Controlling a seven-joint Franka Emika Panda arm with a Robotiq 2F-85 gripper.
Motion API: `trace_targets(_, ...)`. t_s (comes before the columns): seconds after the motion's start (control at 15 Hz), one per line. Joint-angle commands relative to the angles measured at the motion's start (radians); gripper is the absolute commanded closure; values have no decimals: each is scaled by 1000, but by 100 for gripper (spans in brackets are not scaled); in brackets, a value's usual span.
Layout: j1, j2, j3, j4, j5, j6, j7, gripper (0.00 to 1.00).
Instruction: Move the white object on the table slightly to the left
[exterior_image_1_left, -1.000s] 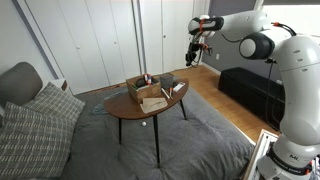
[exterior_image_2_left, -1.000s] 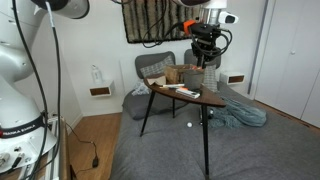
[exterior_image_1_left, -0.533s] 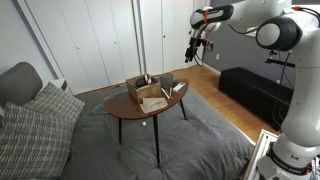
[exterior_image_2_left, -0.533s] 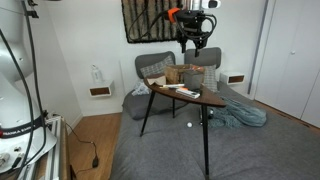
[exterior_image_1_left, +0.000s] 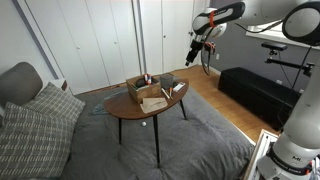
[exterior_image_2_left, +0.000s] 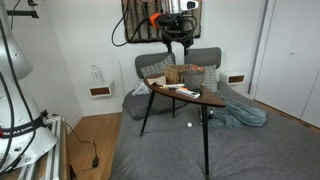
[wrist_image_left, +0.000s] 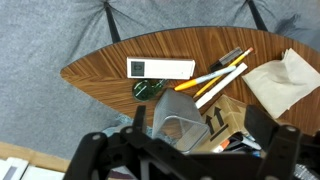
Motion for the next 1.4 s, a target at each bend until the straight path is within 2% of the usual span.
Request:
trace_targets(0.0,54,-163,-24,-243,4,137,-8,0)
trace_targets(0.13,81,-228,-28,-347,16,200,23,0)
trace_targets(0.2,80,-120,-45,-200,4,126,2,0)
trace_targets(0.27,90,-138,-49,-229,3,136,5,0)
trace_targets(1.33,93,-125,-59,-215,3,136,4,0)
